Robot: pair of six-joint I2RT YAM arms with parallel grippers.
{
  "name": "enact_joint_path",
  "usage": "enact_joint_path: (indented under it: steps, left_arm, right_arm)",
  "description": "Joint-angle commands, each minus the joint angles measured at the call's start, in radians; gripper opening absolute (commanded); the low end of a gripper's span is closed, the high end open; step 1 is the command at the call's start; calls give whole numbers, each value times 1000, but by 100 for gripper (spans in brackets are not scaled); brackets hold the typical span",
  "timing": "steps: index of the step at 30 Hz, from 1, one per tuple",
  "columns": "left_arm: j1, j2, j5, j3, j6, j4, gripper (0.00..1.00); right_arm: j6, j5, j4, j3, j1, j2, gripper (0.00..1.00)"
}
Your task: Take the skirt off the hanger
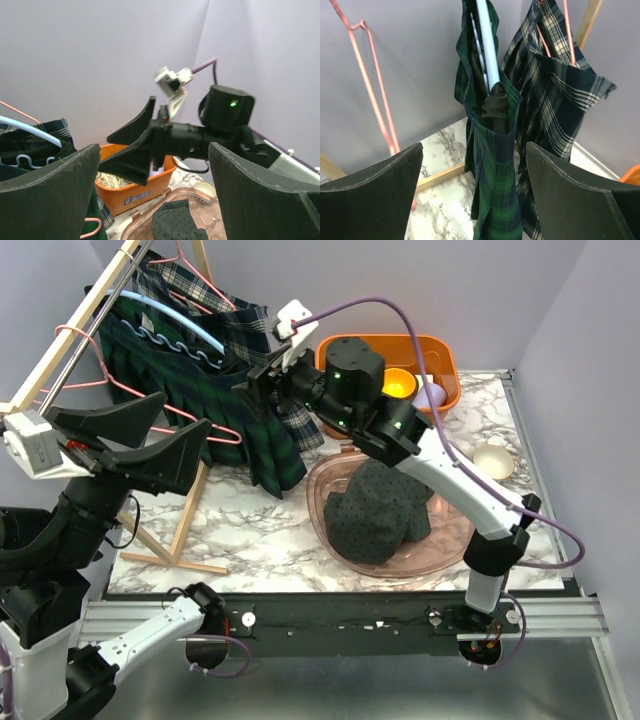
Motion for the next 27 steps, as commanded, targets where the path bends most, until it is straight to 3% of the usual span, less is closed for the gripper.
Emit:
enact_joint_path:
  steps: [1, 12, 19, 27]
  left_arm:
    - [-5, -20, -20, 1, 5, -9, 99]
    - [-3, -45, 0, 4, 7, -52, 99]
    - [-5, -69, 3, -39, -4, -61, 99]
    - [-5, -75, -14, -56, 8, -78, 99]
  right_arm:
    - [-69, -56, 148, 6, -12, 44, 92]
    - [-77, -171, 174, 89, -75, 185, 95]
    - [-65, -242, 228, 124, -75, 225, 82]
    - [-36, -262, 240, 136, -75, 291, 74]
